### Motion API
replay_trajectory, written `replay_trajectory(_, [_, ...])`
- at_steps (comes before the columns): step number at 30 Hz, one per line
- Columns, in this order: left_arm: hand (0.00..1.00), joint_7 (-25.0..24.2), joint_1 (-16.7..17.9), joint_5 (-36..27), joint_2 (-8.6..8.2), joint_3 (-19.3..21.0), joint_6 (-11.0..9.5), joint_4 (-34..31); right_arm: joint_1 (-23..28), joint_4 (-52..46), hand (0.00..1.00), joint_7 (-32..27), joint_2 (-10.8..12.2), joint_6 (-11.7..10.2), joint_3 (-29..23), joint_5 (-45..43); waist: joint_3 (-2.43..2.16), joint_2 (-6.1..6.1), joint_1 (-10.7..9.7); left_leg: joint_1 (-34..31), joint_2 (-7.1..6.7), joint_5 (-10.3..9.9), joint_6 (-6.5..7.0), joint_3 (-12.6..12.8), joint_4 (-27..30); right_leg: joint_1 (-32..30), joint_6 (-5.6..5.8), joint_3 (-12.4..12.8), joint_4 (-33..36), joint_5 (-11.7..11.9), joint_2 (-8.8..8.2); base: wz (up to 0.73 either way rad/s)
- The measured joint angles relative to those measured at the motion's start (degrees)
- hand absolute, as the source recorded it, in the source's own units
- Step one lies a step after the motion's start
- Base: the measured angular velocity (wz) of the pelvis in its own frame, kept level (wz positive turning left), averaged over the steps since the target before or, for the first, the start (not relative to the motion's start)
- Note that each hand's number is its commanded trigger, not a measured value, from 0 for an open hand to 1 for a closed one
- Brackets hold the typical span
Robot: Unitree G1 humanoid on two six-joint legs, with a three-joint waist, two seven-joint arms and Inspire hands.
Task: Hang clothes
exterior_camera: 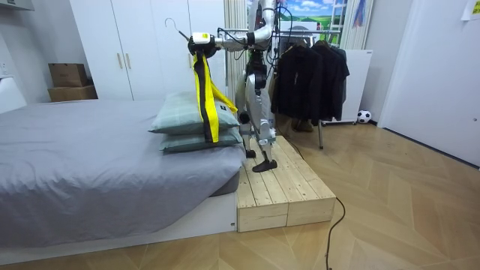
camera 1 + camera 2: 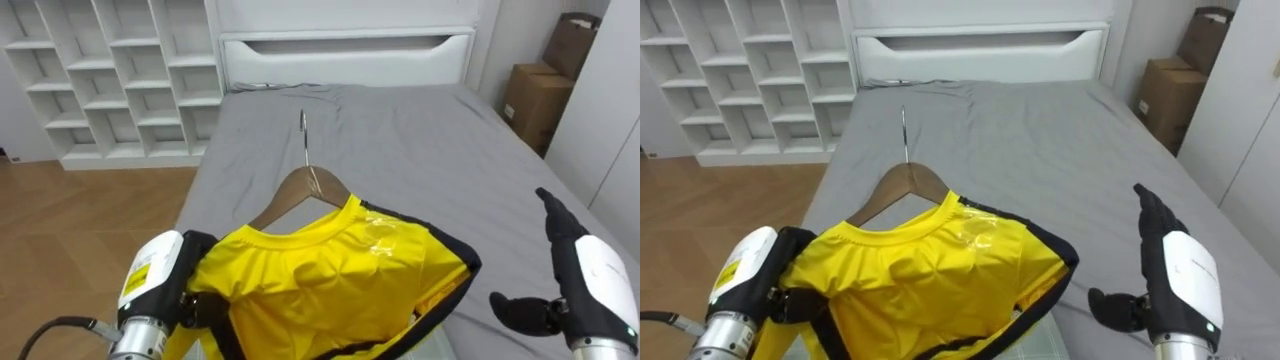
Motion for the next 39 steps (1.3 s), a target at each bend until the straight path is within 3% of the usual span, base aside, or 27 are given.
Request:
replay_trajectory(7, [1.00, 0.00, -0.01, 2.91, -0.31, 0.25, -0.01, -1.43, -0.12, -2.81, 0.00, 0.65, -0.02, -0.02, 0.35, -6.84, -0.03, 0.01, 0.31, -0.16, 0.11, -0.02, 0.02, -0.16, 0.00, 0.42, -0.01, -0.40, -0.92, 0.10, -0.02, 0.00])
replay_trajectory(13, [1.00, 0.00, -0.01, 8.88, -1.91, 0.25, -0.06, -2.76, -1.96, -4.49, 0.00, 2.41, -0.04, -0.11, 1.93, -11.59, -0.06, 0.05, 0.57, -1.05, 0.15, -0.02, 0.03, -0.64, 0.09, -0.21, 0.00, -1.03, -0.93, 0.12, -0.13, 0.03])
replay_trajectory(20, [1.00, 0.00, -0.03, 8.89, -2.67, 0.25, -0.19, -3.49, -2.98, -4.72, 0.00, 3.97, -0.04, -0.67, 2.68, -12.97, -0.10, 0.26, 1.60, -0.79, 0.40, 0.00, 0.02, -1.52, 0.22, 0.96, -0.01, -1.79, -2.11, 0.12, -0.09, 0.06])
replay_trajectory(24, [1.00, 0.00, -0.14, 8.85, -2.86, 0.25, -0.20, -3.50, -3.22, -4.72, 0.00, 4.75, -0.03, -0.80, 6.02, -13.56, -0.05, 0.32, 1.82, -0.76, 0.35, 0.01, 0.03, -1.63, 0.87, 1.35, 0.06, -1.85, -2.13, 0.01, -0.19, 0.00])
replay_trajectory(31, [1.00, -0.33, -0.45, 8.87, -3.18, 0.19, -0.27, -3.52, -3.85, -4.73, 0.00, 8.10, 0.04, -1.18, 9.74, -13.44, 0.40, -0.32, 1.93, -0.79, 0.34, 0.00, 0.04, -1.63, 0.89, 1.32, 0.07, -1.76, -2.12, 0.00, -0.29, 0.00])
replay_trajectory(39, [1.00, -0.56, -0.45, 8.86, -3.30, -0.58, -0.35, -6.27, -4.12, -4.77, 0.00, 10.59, 0.05, -1.14, 10.44, -13.28, 0.45, -0.43, 2.29, -0.89, 0.34, -0.04, 0.05, -2.05, 0.07, 1.01, 0.08, -2.01, -2.05, 0.00, -0.24, 0.03])
